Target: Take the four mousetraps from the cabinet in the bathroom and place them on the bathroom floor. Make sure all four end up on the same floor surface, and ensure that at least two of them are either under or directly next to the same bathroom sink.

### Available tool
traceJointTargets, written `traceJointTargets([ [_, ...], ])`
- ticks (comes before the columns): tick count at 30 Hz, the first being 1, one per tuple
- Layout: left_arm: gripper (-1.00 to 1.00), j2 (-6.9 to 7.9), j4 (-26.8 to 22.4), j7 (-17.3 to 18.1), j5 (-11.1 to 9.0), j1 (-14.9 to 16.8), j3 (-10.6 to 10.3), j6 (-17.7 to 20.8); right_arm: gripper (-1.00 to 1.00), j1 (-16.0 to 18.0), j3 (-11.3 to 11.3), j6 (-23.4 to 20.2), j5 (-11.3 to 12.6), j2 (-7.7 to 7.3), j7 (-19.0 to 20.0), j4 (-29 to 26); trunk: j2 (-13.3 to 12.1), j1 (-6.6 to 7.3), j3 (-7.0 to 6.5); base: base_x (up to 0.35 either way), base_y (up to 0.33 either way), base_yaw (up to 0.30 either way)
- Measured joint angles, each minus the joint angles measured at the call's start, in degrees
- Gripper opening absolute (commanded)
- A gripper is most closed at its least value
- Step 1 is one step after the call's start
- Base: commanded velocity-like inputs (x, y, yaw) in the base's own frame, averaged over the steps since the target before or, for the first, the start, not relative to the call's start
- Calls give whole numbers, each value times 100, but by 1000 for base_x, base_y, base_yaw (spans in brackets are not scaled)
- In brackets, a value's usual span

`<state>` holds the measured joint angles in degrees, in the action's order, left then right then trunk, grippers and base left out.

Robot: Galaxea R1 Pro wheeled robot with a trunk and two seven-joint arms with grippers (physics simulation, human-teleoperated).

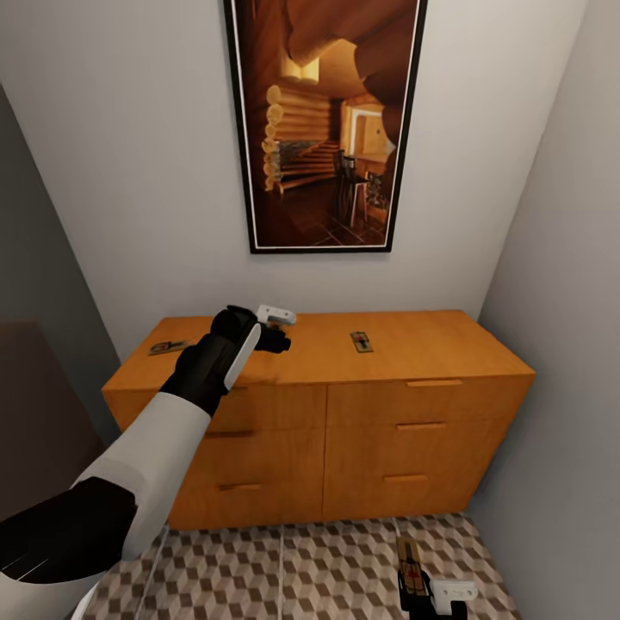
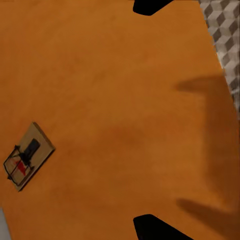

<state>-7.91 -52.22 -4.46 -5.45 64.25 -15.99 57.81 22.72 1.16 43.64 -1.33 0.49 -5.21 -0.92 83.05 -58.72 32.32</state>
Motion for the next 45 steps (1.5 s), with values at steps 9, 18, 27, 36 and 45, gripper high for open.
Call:
traceJointTargets([
  [9,100,-2,105,-7,1,-4,3,-1,-100,0,0,0,0,2,1,0,0,-1,0,24,0,0],
  [18,100,-2,107,-7,3,-5,2,-2,-100,0,0,0,0,2,1,0,0,-1,0,1,0,0],
  [27,100,-9,85,-8,3,-5,7,-1,-100,0,0,0,0,2,1,0,0,-1,0,0,0,0],
  [36,100,-10,87,-2,-13,-5,11,-1,-100,0,-8,-87,-2,-17,-50,0,0,-1,0,0,0,0],
  [45,100,-10,83,-1,-19,-5,24,-1,-100,0,-4,-419,1,-9,-33,-6,0,-1,0,0,0,0],
])
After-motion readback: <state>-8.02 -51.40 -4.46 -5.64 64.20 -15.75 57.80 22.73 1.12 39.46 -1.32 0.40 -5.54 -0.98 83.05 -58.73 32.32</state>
